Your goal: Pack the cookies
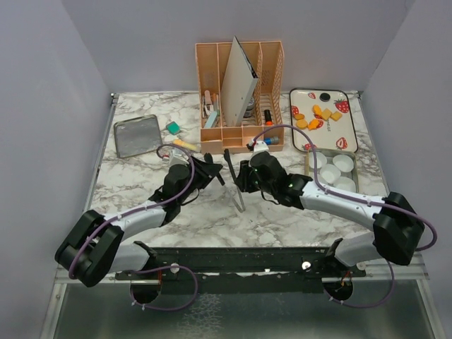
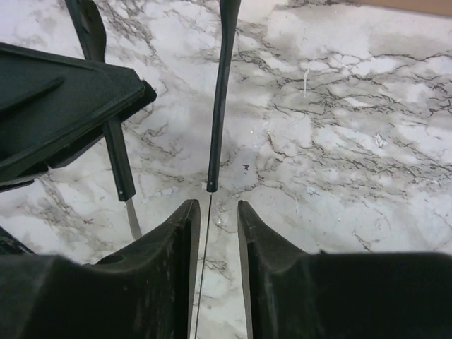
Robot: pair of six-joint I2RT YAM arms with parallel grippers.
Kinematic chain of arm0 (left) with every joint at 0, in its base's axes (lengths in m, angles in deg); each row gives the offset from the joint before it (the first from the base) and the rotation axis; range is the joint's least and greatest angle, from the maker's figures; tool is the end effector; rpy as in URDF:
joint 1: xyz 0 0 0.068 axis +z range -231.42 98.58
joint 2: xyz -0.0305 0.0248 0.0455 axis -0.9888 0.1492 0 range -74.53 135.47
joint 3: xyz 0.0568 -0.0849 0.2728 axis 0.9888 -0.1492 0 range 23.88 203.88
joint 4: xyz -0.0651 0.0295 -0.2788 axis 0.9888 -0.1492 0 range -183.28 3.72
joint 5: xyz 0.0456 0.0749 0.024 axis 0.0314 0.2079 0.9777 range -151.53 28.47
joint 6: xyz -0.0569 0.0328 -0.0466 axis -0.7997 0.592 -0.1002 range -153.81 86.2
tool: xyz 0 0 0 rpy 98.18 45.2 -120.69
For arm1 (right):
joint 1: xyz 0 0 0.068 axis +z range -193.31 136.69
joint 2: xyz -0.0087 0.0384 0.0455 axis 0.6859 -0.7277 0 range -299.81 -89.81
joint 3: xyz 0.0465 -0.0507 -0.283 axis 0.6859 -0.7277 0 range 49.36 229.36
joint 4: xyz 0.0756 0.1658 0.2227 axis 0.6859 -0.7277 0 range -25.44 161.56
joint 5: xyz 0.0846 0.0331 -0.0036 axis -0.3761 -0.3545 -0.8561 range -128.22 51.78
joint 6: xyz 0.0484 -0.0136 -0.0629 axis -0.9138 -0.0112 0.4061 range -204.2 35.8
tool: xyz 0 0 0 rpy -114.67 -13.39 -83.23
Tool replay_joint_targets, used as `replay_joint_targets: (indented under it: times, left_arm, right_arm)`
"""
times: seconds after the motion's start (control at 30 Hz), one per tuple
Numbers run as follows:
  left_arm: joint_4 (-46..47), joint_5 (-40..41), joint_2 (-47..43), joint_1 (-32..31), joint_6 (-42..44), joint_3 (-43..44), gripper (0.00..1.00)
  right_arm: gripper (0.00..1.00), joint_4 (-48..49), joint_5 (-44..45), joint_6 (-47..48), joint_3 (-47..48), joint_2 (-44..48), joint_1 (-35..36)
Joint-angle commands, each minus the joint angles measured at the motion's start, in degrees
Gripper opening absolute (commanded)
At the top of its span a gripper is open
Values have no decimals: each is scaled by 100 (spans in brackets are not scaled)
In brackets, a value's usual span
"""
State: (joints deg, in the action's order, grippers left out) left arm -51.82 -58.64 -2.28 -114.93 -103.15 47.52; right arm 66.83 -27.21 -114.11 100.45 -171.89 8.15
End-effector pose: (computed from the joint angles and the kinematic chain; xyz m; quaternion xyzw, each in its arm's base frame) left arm 0.2506 -0.1619 0.1828 -0.2573 0.7456 -0.4680 0.3986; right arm 0.2356 0.2743 0.2216 -0.1226 0.8784 0.2312 0.3999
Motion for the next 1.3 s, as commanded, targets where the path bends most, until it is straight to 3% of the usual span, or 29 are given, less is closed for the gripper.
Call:
replay_joint_targets:
  times: [0.0, 0.27, 0.47, 0.83, 1.27]
  left_arm:
    - [123, 347, -324, -32, -552, -274, 0]
    - [123, 551, -568, -32, -1240, -528, 0]
    - [123, 499, -607, -32, -1421, -536, 0]
    - [122, 423, -572, -28, -1898, -521, 0]
    - [114, 387, -506, -32, -1960, -493, 0]
  right_arm:
    - [39, 202, -2, 176, -195, 555, 46]
    - [75, 245, -428, 447, -372, 1027, 48]
    - [89, 89, -942, 655, -270, 1016, 48]
    - [90, -463, -1059, 1043, 280, 319, 279]
    - [79, -912, -812, 1259, 934, -301, 487]
